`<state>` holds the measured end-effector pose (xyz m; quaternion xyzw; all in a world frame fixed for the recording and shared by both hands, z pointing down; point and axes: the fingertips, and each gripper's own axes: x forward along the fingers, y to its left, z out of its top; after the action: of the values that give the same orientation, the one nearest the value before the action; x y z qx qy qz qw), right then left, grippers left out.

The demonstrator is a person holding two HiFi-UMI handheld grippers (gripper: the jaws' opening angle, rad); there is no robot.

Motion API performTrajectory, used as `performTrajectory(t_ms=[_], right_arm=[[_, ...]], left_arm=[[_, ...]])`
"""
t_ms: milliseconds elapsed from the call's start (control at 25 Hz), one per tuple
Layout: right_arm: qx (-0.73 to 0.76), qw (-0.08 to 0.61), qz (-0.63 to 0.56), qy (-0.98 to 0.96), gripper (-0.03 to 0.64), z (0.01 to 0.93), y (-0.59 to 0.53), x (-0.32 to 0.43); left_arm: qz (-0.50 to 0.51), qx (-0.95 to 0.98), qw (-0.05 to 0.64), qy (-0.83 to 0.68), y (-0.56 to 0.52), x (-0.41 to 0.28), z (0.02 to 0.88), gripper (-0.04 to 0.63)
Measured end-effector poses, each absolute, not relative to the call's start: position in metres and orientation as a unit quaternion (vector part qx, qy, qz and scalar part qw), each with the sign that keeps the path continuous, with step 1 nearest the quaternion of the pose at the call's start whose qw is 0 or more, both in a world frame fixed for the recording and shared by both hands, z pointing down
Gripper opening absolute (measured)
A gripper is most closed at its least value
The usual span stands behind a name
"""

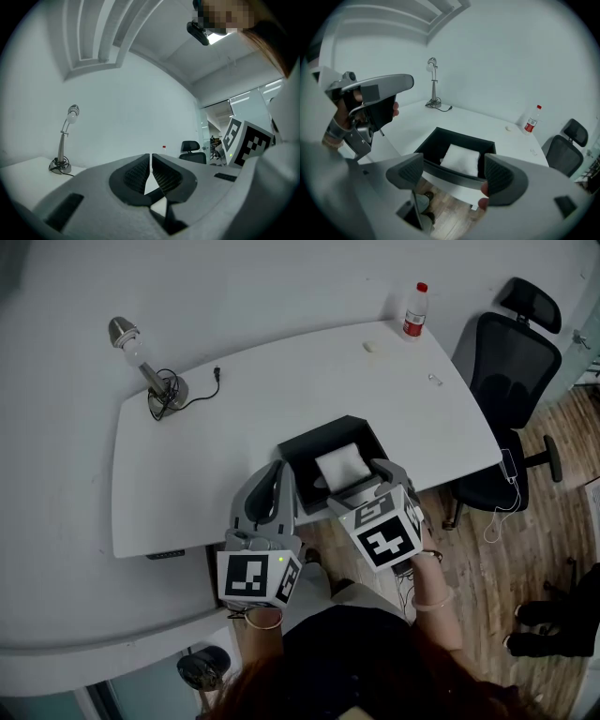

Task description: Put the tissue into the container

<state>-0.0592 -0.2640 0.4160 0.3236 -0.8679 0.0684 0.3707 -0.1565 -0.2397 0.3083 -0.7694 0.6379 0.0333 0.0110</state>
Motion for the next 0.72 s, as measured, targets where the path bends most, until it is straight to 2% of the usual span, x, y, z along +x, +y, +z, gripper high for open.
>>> performTrajectory(t_ms=[720], right_arm=[[0.304, 0.298, 0.054, -0.903, 0.422, 0.396, -0.222, -0.044]], left_arm=[[0.026, -0.742, 0.016, 0.670, -0.168, -0.125, 0.303, 0.037]])
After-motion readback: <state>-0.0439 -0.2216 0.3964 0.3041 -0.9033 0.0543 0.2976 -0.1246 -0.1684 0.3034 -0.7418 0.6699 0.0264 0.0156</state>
